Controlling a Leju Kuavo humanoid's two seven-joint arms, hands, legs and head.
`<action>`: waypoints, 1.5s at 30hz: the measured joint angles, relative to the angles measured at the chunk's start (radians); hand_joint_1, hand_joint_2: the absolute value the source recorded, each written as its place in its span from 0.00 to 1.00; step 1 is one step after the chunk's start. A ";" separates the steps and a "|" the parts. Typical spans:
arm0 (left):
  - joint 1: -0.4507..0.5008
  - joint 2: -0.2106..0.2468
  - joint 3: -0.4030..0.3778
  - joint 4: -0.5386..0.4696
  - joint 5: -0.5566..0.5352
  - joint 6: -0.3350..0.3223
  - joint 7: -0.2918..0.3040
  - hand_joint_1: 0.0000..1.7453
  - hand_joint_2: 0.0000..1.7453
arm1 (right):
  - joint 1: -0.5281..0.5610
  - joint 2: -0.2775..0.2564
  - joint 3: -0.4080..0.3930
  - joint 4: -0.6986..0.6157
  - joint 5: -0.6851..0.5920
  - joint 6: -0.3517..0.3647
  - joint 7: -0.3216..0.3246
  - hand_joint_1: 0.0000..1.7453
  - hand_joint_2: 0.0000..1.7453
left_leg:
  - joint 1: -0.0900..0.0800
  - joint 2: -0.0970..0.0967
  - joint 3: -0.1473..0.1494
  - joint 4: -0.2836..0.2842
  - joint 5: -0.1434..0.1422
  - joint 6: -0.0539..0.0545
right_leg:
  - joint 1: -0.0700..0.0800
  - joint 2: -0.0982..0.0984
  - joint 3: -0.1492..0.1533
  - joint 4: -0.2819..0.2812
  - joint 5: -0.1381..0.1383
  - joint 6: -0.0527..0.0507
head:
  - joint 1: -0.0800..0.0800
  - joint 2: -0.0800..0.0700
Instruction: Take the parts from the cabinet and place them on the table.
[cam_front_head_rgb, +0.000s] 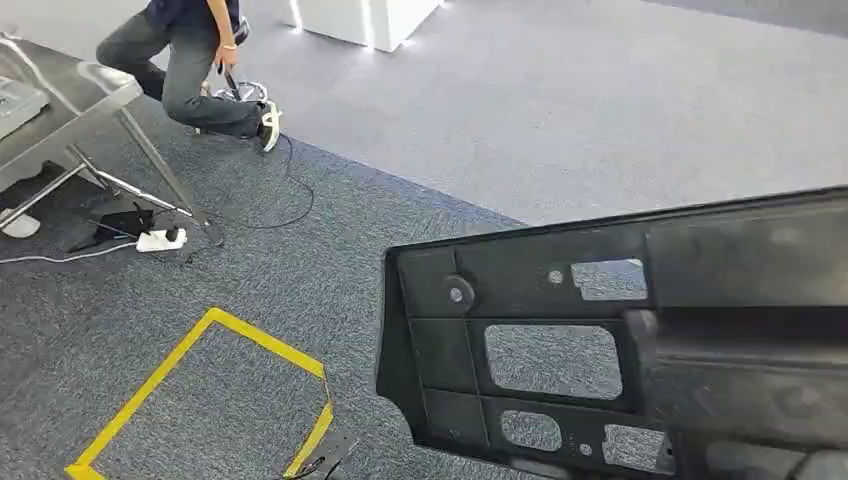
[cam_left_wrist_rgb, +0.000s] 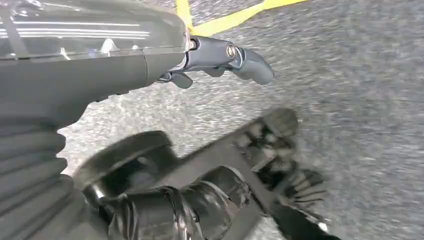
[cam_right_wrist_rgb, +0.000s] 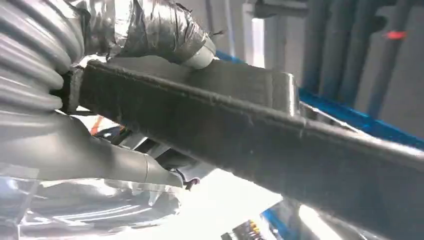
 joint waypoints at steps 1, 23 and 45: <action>0.004 -0.007 0.000 -0.001 -0.006 0.001 0.000 0.00 1.00 | 0.000 0.000 0.000 0.002 0.003 -0.001 0.002 0.94 1.00 | 0.005 -0.009 0.013 -0.014 0.004 0.002 | -0.006 0.044 0.001 0.017 -0.006 0.002 | 0.004 0.000; 0.038 -0.036 0.000 -0.008 0.037 0.030 -0.038 0.00 1.00 | -0.031 0.006 0.000 0.074 -0.080 0.078 0.027 0.94 1.00 | 0.018 -0.024 -0.142 0.232 -0.055 -0.043 | -0.012 0.060 -0.026 0.019 0.013 -0.036 | 0.001 0.000; 0.010 -0.038 0.004 -0.008 0.032 0.009 -0.056 0.00 1.00 | -0.041 0.015 0.000 0.101 -0.075 0.076 0.032 0.94 1.00 | 0.007 -0.160 -0.025 0.018 0.000 -0.013 | 0.003 0.157 -0.056 0.017 0.043 -0.027 | 0.017 0.000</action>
